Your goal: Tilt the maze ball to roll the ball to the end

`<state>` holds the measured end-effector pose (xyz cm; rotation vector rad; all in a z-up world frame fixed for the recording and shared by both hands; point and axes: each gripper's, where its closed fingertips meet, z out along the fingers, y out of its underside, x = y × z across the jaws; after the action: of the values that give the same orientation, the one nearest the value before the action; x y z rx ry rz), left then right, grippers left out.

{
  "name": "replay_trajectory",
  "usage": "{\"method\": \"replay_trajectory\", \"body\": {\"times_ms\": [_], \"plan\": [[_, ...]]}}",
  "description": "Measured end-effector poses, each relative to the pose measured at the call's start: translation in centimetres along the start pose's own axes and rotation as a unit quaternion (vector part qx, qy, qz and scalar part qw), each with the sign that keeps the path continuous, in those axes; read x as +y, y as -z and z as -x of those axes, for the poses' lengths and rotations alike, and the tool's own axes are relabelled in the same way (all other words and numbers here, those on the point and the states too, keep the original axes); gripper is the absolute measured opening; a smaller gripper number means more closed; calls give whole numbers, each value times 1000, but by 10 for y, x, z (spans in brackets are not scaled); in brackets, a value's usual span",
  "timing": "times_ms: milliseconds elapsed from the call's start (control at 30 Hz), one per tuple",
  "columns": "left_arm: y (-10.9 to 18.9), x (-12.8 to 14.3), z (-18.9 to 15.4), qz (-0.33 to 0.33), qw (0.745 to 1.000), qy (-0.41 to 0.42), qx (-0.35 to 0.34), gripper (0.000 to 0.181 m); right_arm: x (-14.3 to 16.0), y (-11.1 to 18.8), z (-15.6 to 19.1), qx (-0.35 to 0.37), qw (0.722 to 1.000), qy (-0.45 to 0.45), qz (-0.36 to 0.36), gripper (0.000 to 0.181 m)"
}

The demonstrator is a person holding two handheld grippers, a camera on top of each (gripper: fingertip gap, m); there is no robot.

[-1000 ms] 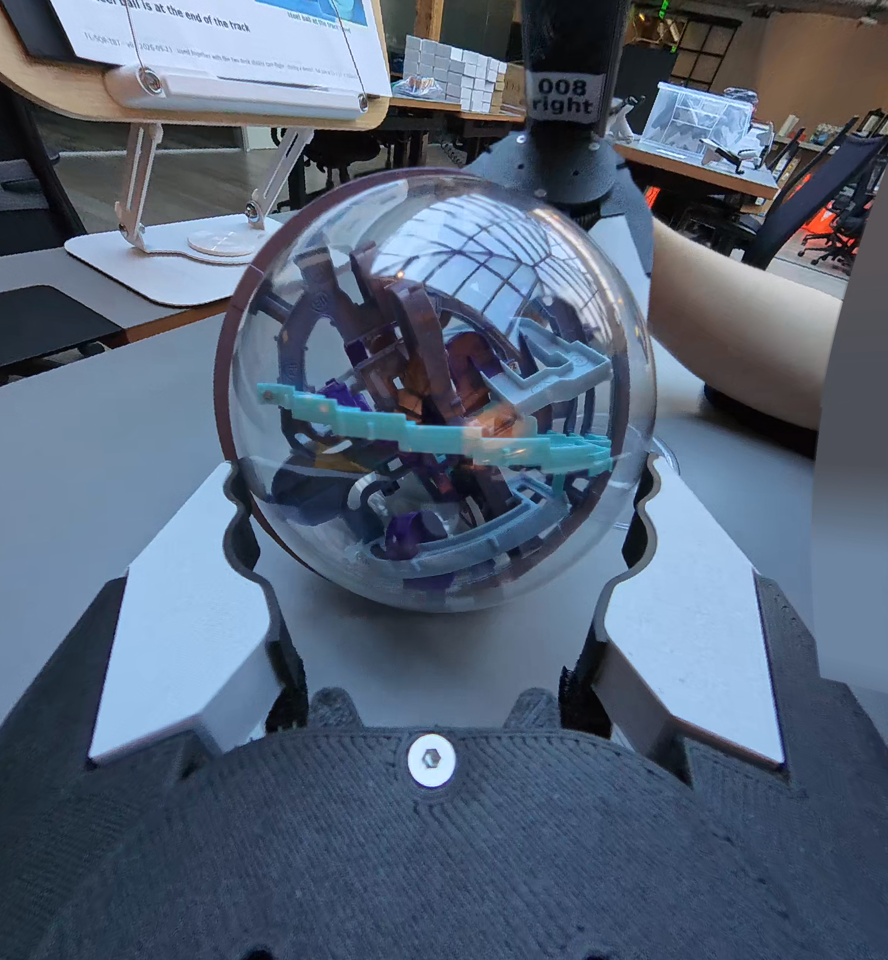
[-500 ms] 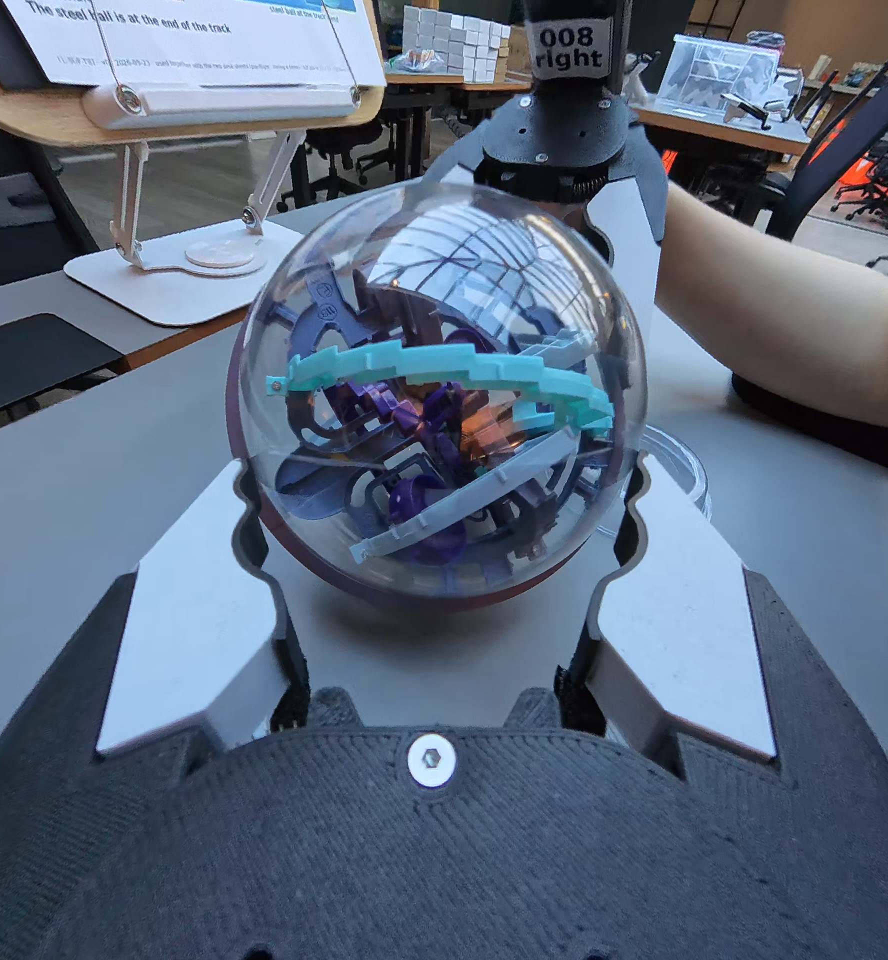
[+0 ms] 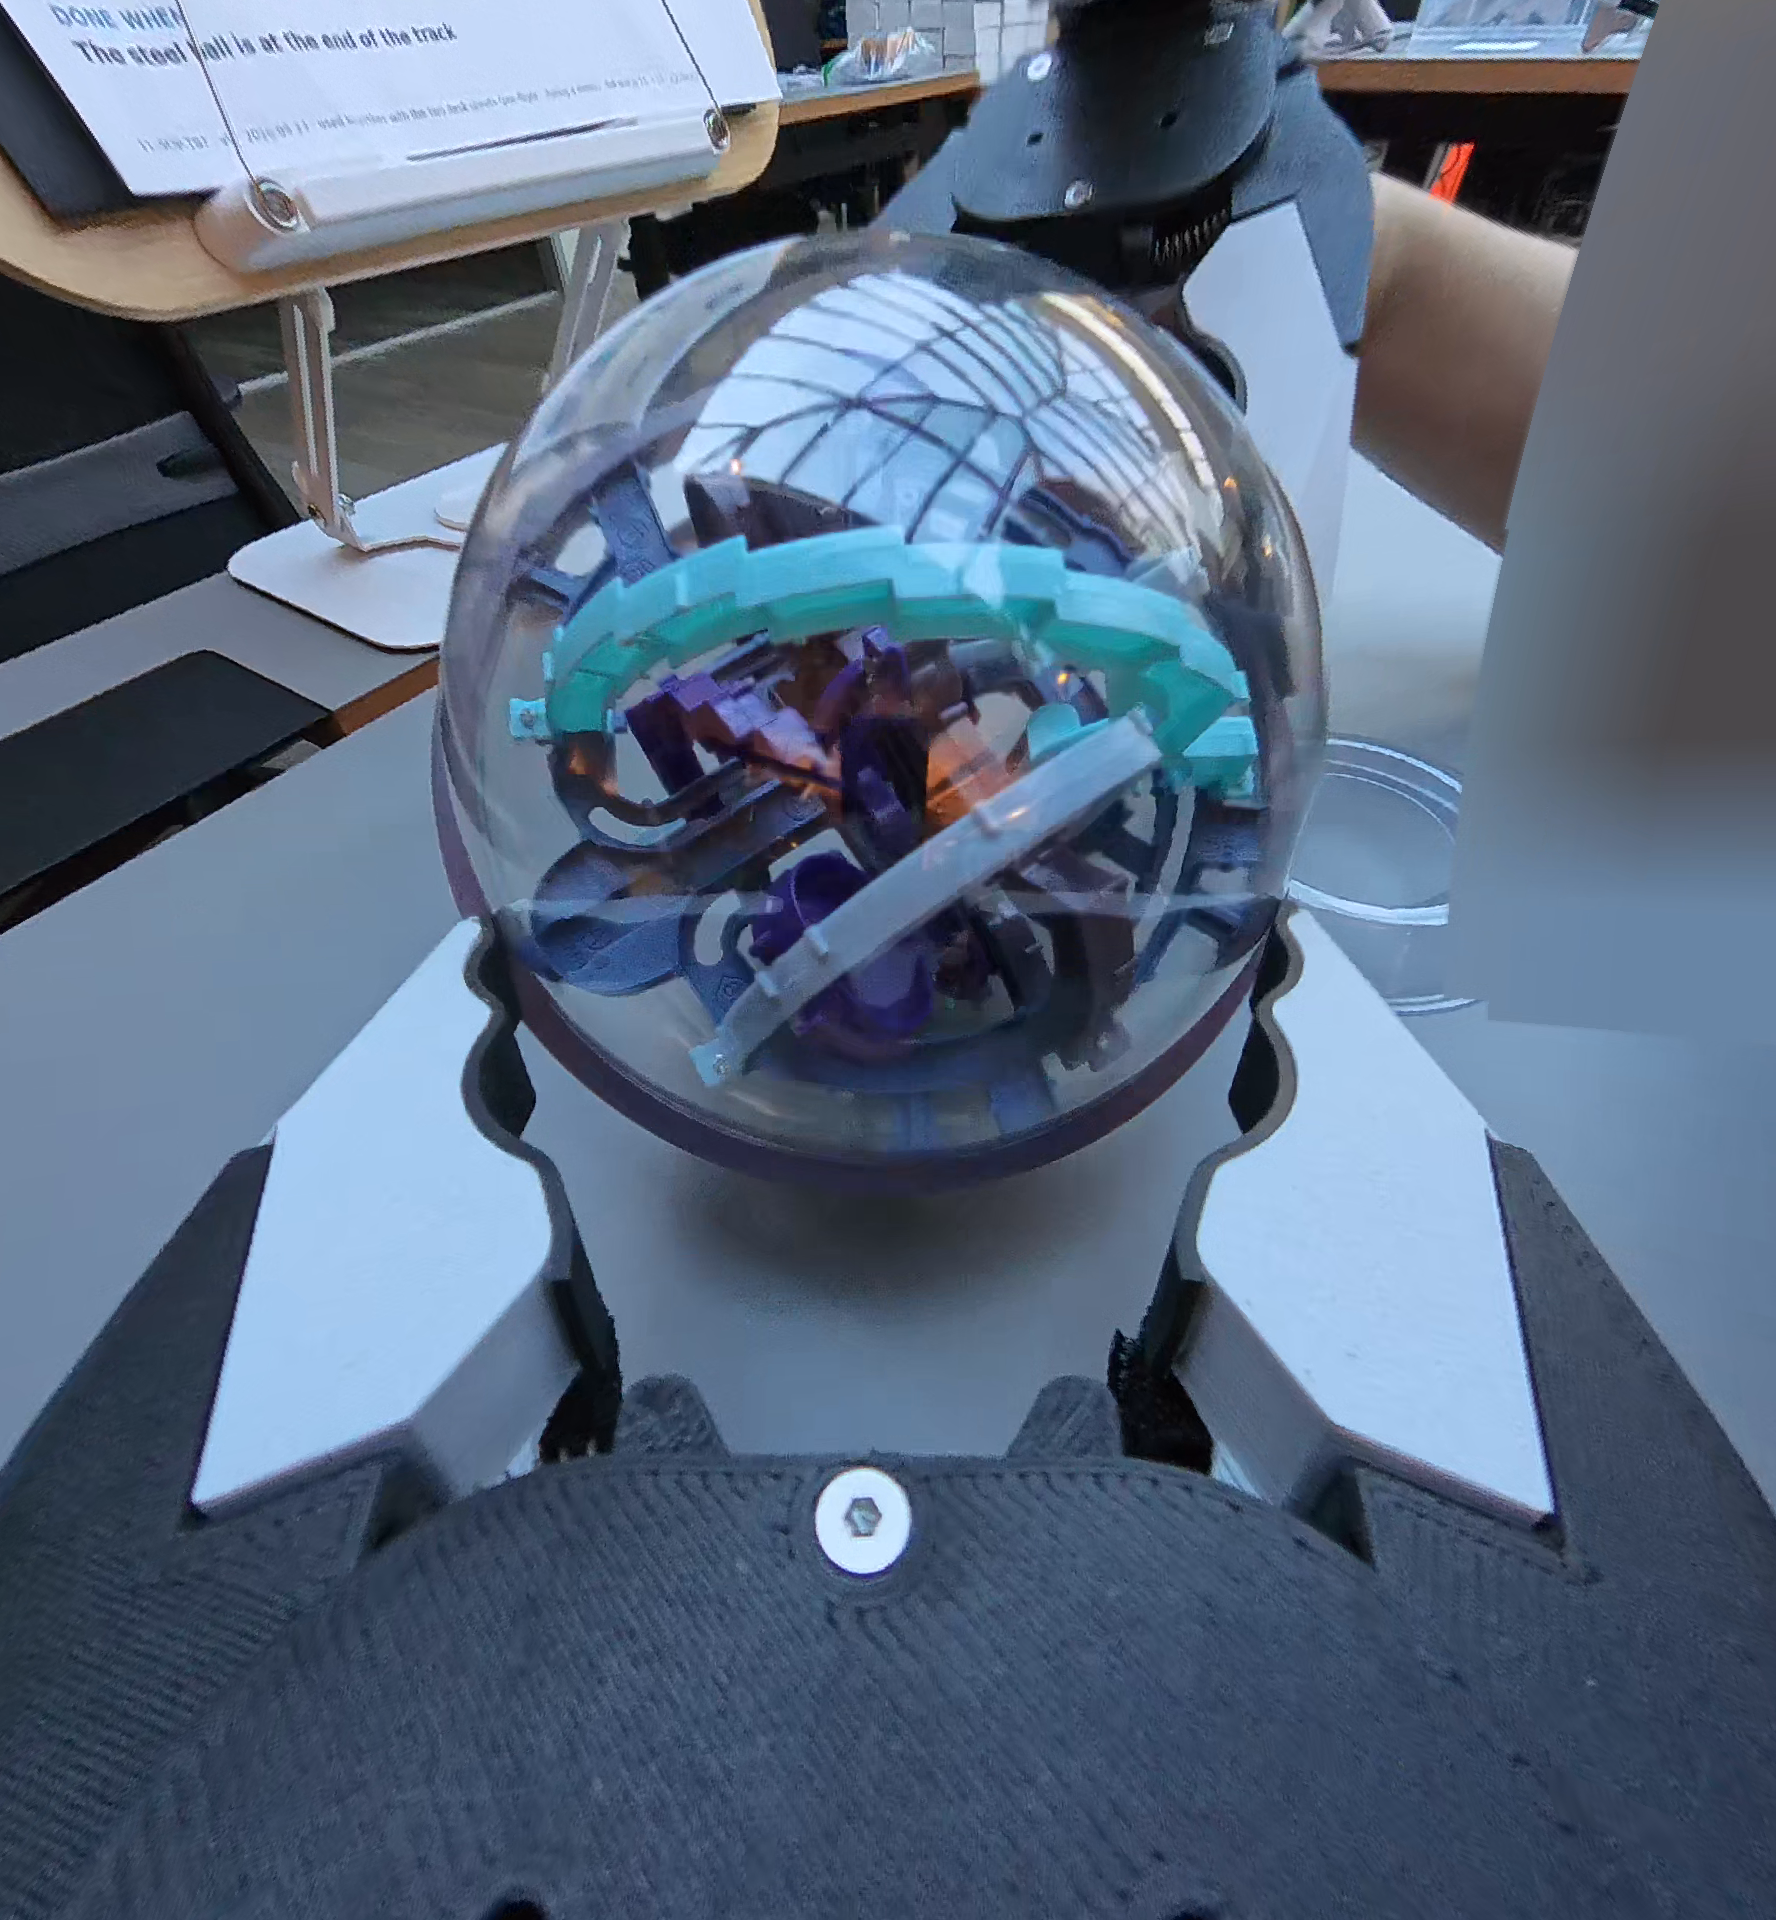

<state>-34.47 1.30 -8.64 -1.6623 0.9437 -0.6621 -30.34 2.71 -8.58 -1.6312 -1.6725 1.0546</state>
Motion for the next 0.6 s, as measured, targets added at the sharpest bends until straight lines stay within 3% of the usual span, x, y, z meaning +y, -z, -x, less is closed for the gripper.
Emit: {"method": "replay_trajectory", "body": {"times_ms": [367, 600], "plan": [[25, -19, 3, -49, 999, -8, -17, 134, 15, -28, 7, -41, 999, -18, 12, 134], [29, -21, 9, -63, 998, 16, -16, 125, -5, -7, -13, 20, 999, 18, -45, 144]]}}
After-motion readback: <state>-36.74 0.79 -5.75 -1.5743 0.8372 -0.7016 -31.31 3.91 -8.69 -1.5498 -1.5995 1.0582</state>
